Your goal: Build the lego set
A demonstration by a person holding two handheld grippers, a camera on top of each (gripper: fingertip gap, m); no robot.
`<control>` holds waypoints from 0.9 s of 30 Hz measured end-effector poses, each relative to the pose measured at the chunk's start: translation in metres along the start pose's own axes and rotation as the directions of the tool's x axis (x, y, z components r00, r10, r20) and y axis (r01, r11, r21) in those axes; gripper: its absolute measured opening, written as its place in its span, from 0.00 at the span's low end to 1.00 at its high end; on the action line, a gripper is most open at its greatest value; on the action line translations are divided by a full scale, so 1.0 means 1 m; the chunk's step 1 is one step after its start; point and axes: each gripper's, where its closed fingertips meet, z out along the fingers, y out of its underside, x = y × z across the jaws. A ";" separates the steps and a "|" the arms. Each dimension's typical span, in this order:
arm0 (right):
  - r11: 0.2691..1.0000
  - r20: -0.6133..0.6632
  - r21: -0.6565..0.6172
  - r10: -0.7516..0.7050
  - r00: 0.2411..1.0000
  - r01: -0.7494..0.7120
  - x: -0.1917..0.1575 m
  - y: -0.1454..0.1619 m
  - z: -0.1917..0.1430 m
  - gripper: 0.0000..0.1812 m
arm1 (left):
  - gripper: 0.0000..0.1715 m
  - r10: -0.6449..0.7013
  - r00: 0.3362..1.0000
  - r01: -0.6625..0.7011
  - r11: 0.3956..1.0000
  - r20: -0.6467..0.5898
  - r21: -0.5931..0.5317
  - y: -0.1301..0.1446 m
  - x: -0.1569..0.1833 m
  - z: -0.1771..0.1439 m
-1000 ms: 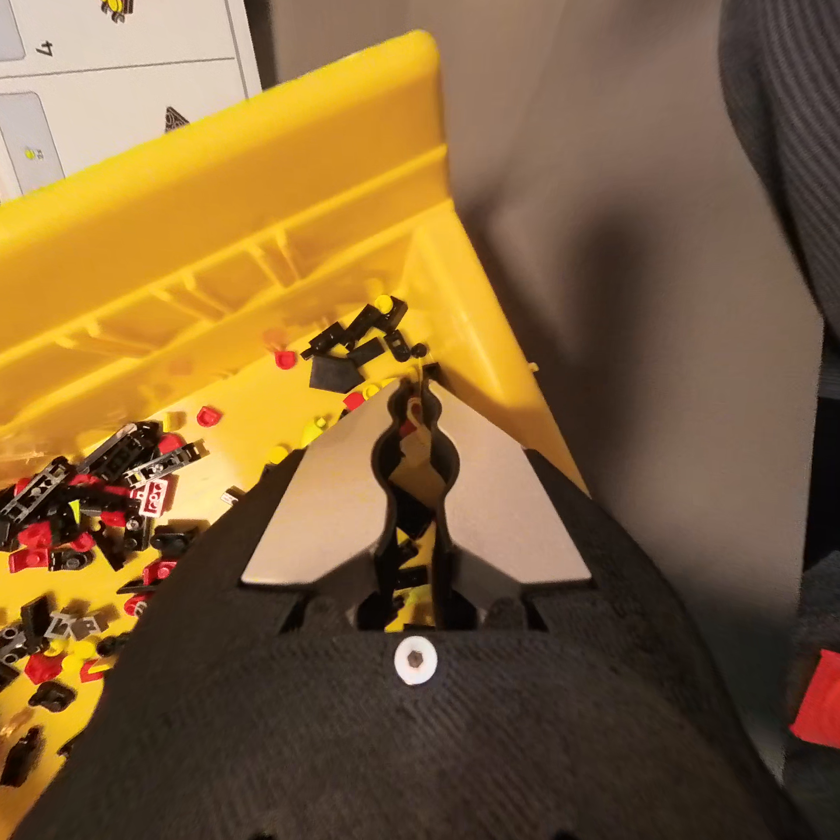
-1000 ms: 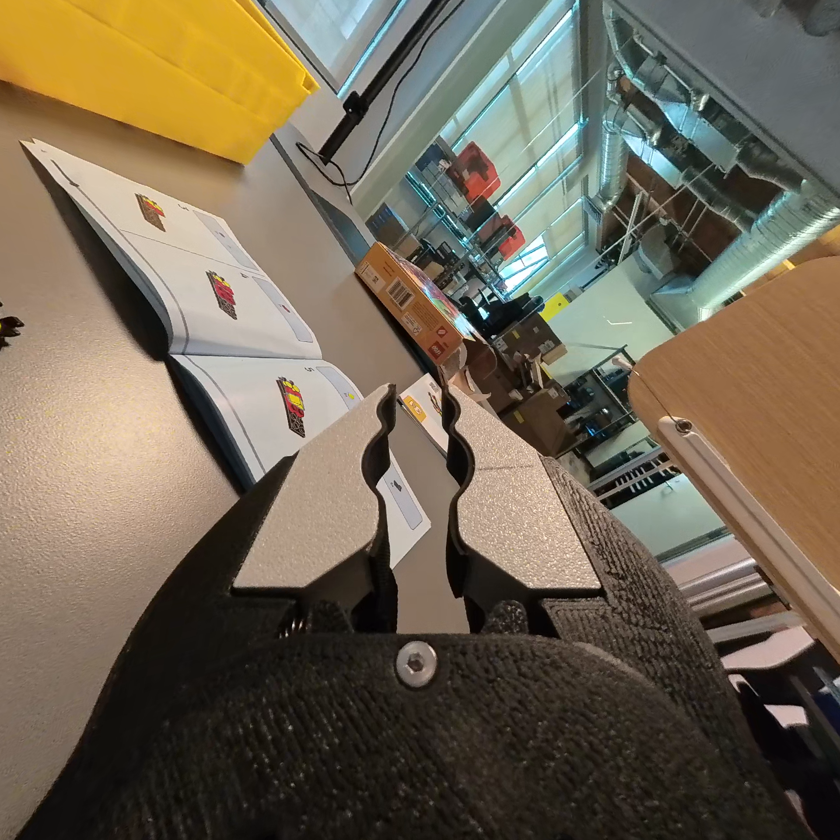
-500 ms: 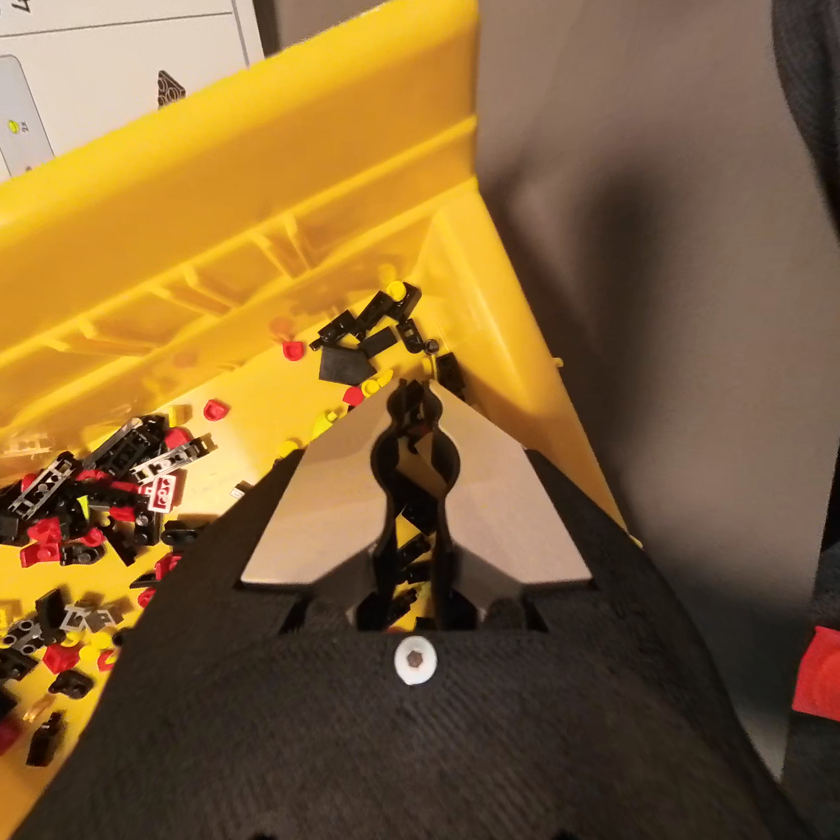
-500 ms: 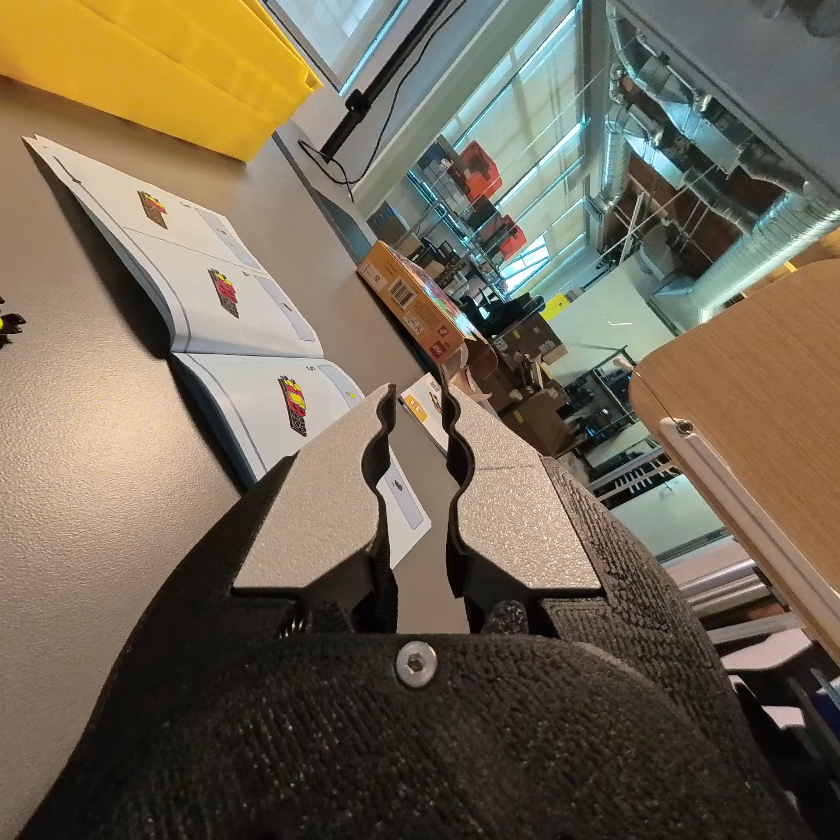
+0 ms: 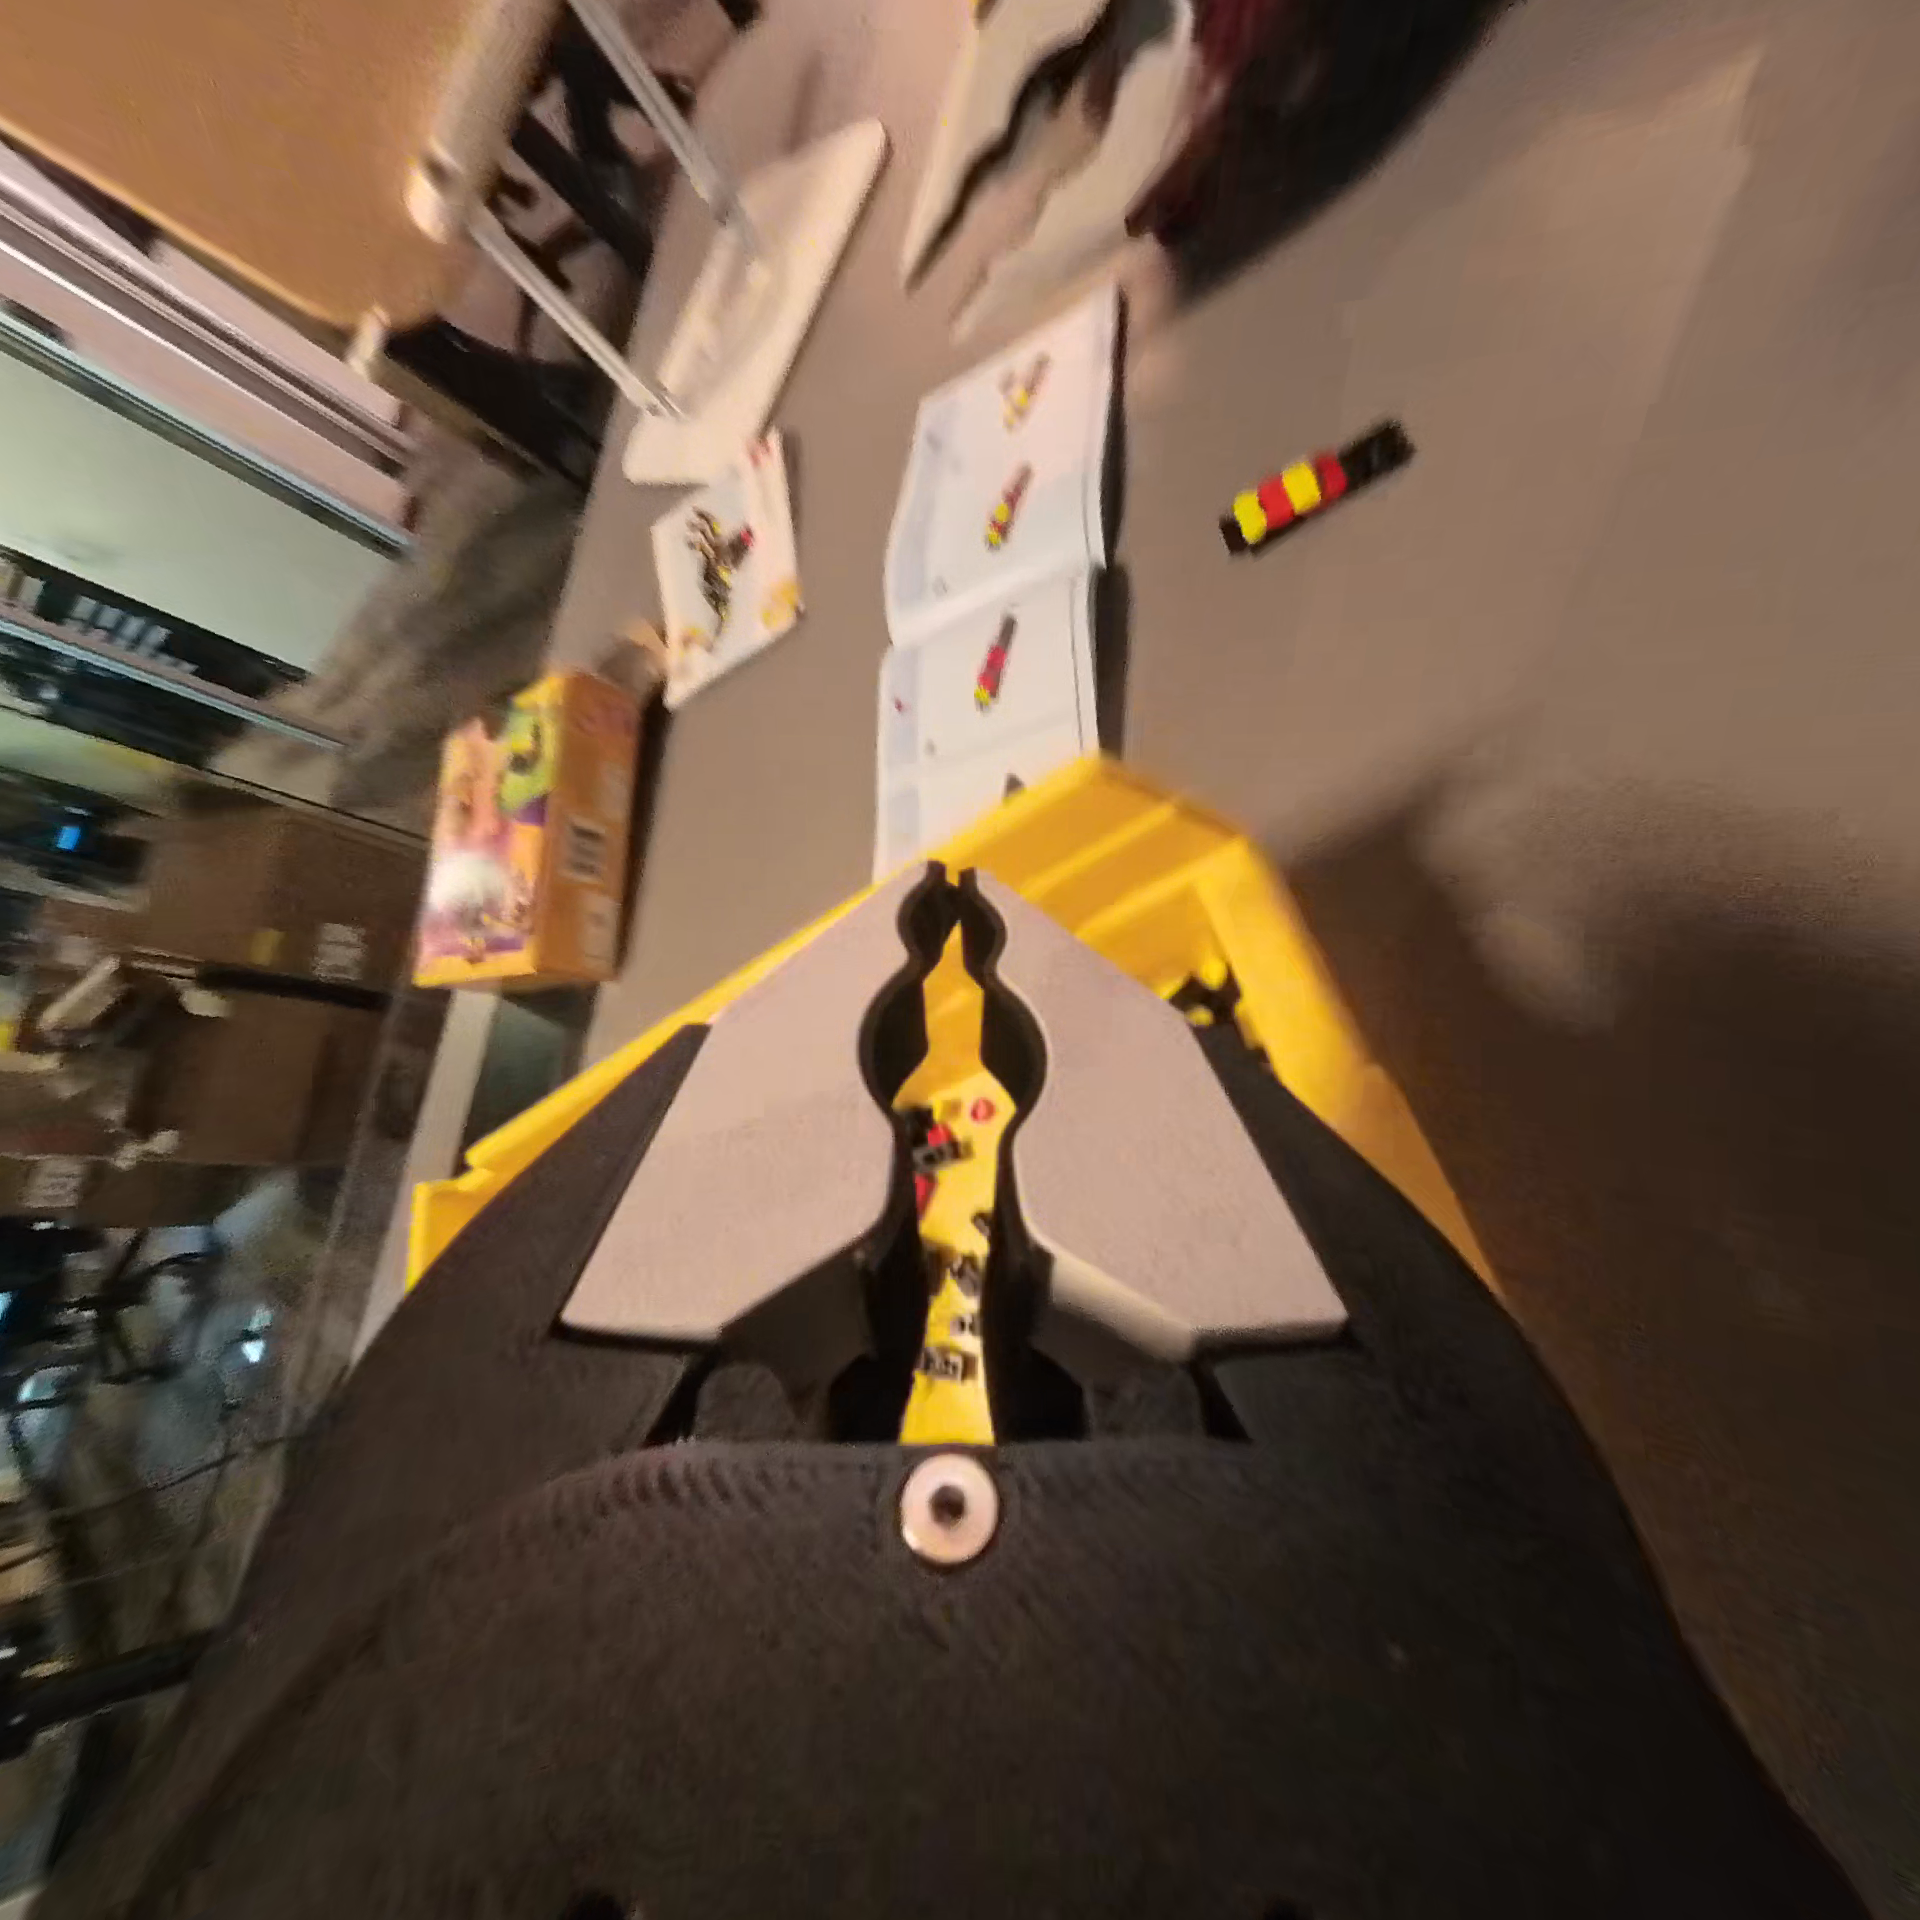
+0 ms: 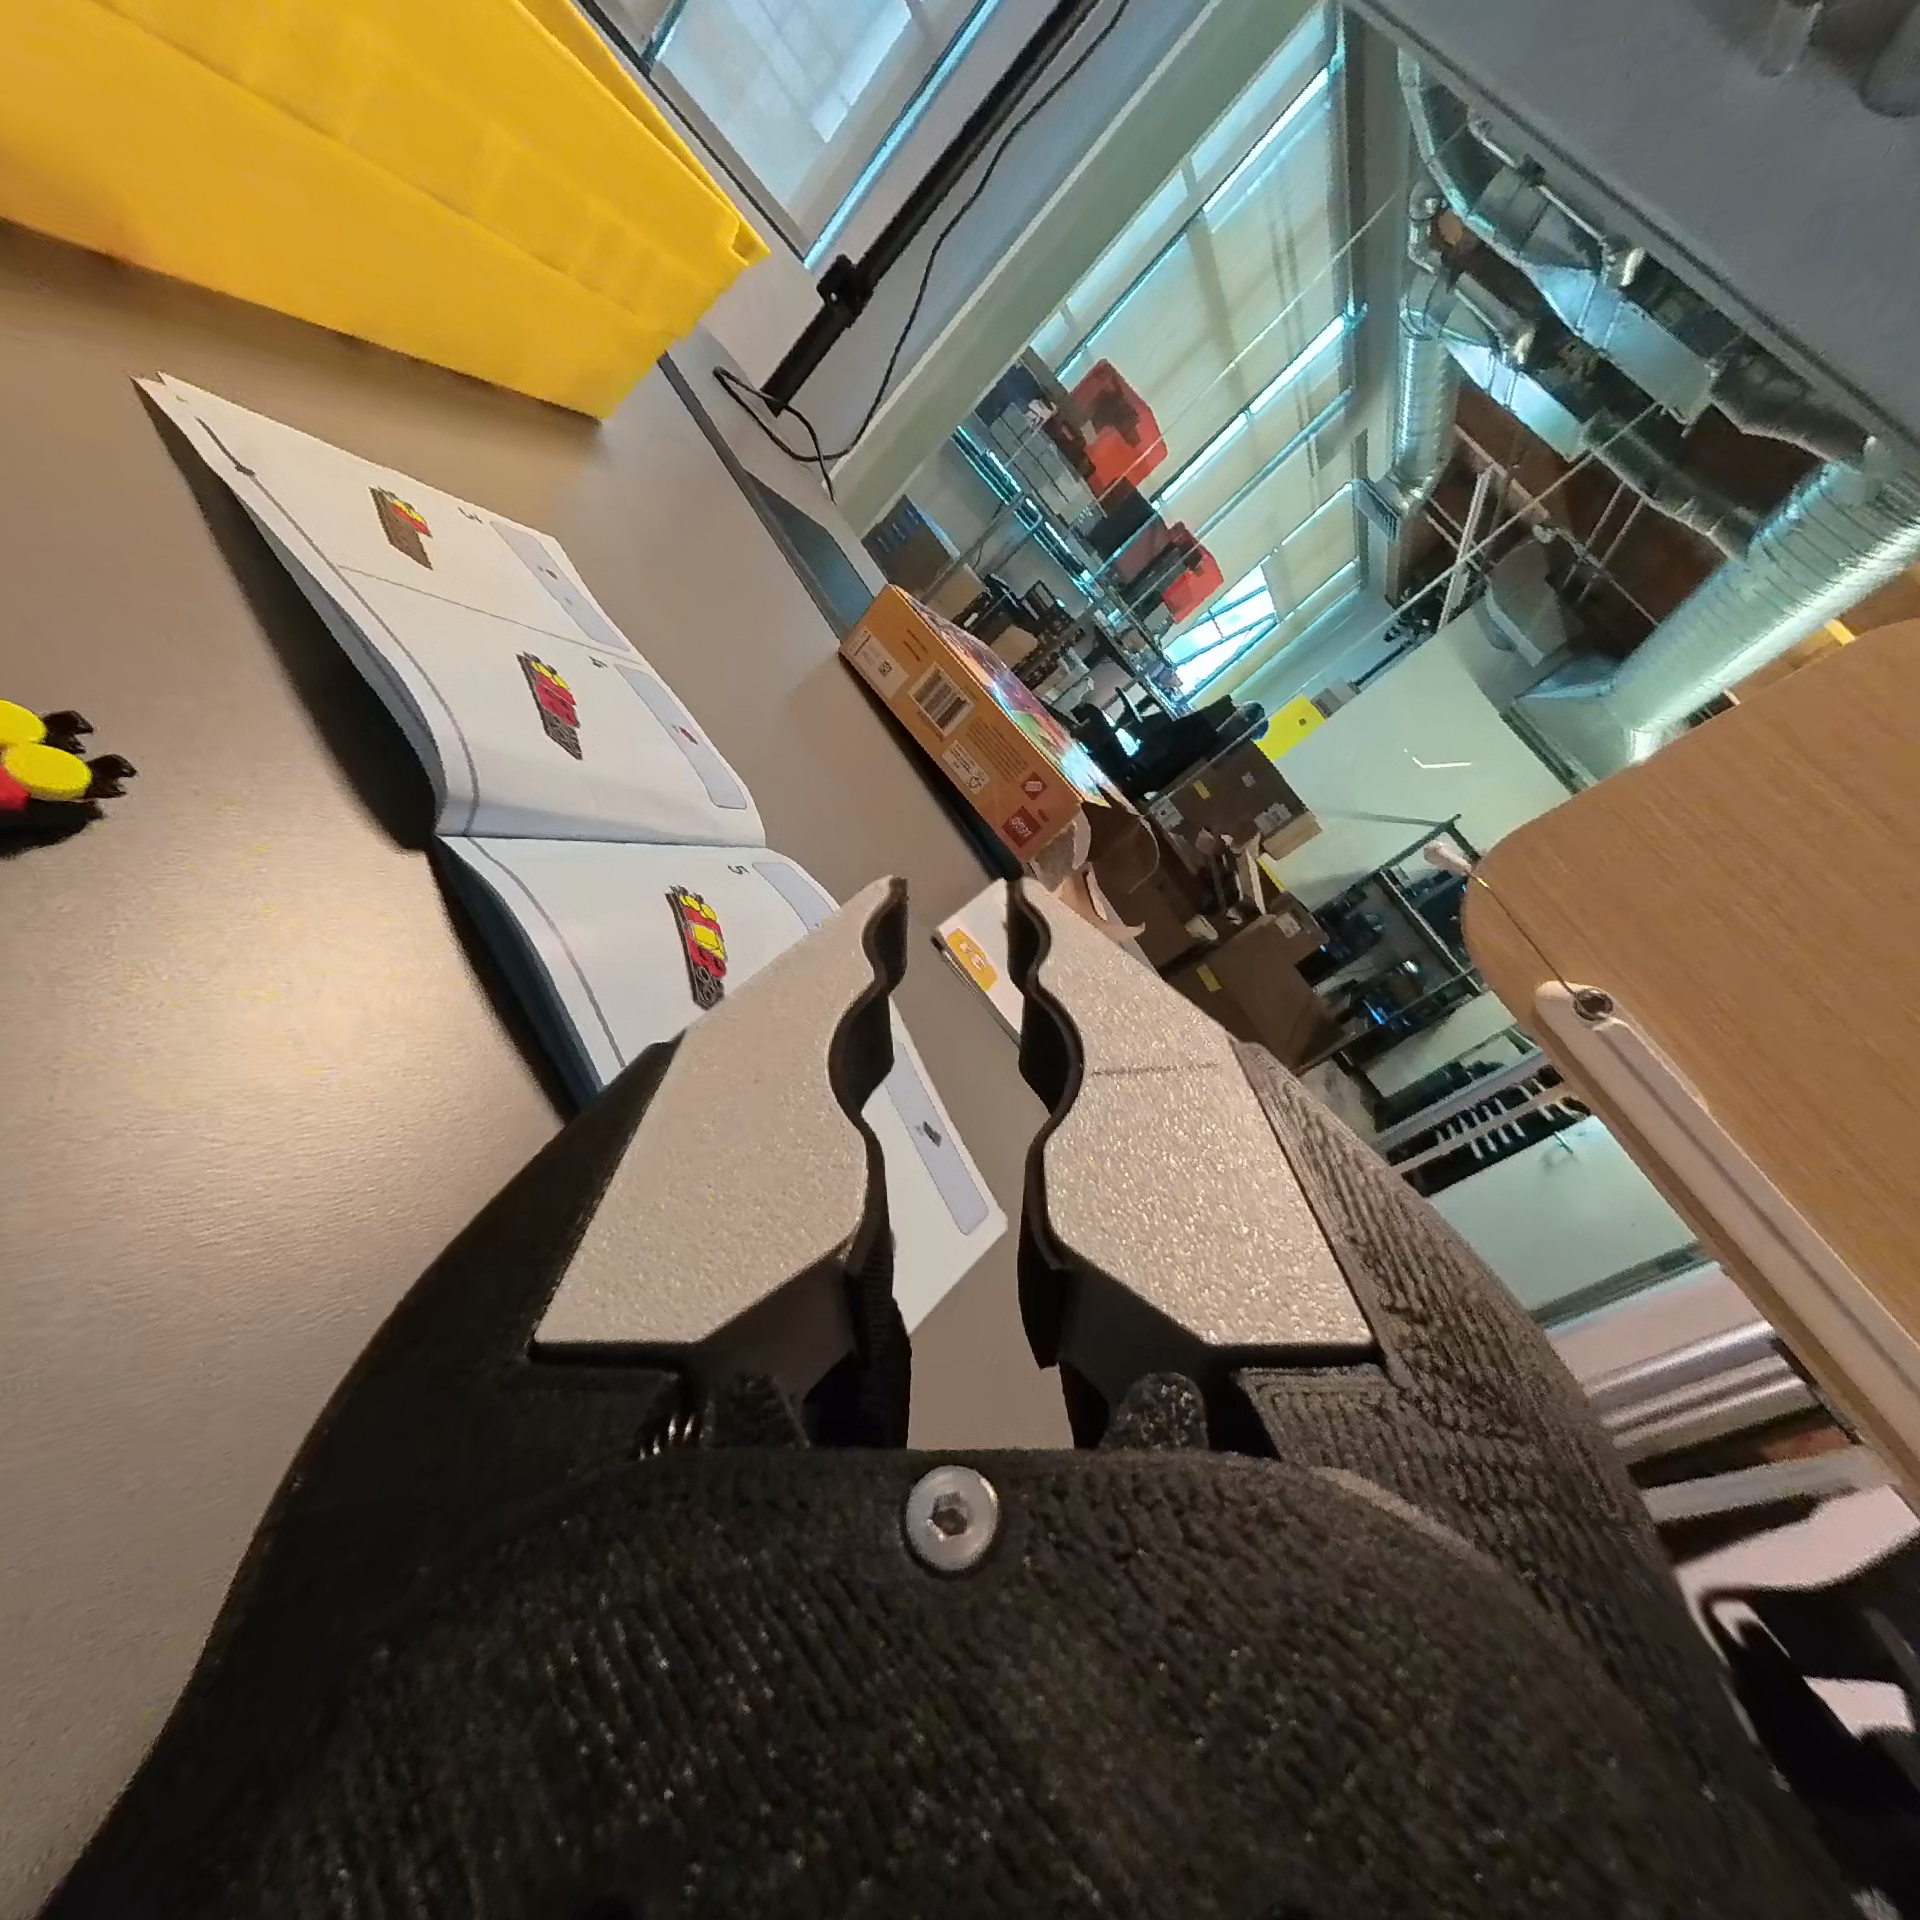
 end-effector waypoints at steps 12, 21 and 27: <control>0.995 0.077 0.091 0.022 0.997 -0.029 -0.010 -0.017 -0.009 0.08 | 0.01 -0.585 0.783 0.507 0.797 -0.212 -0.328 -0.067 0.129 0.111; 0.994 0.090 0.110 0.008 0.996 -0.018 -0.011 -0.021 -0.011 0.08 | 0.22 -0.716 0.688 0.660 0.684 -0.114 -0.311 -0.059 0.122 0.120; 0.994 0.088 0.112 -0.008 0.996 -0.002 -0.012 -0.020 -0.011 0.08 | 0.20 -0.760 0.646 0.760 0.649 0.065 0.026 -0.072 0.065 0.059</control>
